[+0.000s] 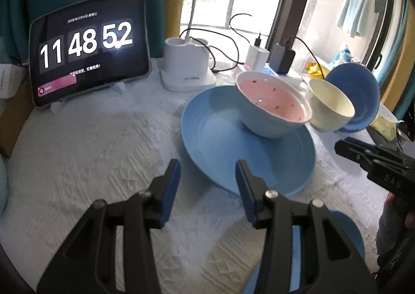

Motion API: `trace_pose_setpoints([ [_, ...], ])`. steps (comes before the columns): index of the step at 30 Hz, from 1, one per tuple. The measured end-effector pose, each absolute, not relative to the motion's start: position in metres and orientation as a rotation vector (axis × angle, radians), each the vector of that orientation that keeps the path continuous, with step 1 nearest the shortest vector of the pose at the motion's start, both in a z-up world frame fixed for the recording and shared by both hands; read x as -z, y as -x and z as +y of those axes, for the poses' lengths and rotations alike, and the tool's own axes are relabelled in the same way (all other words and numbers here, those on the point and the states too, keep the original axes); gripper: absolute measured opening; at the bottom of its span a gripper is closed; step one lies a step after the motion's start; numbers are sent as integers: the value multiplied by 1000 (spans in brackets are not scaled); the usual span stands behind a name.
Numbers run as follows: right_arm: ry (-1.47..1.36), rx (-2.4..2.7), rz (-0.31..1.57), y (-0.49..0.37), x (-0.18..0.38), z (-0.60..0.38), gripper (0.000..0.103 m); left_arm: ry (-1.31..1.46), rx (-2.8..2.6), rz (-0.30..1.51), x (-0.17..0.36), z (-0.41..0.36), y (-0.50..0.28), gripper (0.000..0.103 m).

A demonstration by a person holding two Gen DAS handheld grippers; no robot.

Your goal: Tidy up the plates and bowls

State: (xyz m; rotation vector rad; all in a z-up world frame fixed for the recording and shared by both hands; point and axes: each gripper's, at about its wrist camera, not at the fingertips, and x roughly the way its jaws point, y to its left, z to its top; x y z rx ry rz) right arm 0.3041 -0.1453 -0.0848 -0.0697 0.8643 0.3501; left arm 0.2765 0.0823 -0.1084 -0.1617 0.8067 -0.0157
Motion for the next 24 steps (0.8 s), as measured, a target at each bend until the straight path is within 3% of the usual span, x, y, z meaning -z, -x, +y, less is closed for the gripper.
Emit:
trace_pose_setpoints([
  [24,28,-395,1007,-352,127,-137,34,136,-21,937,148,83,-326,45],
])
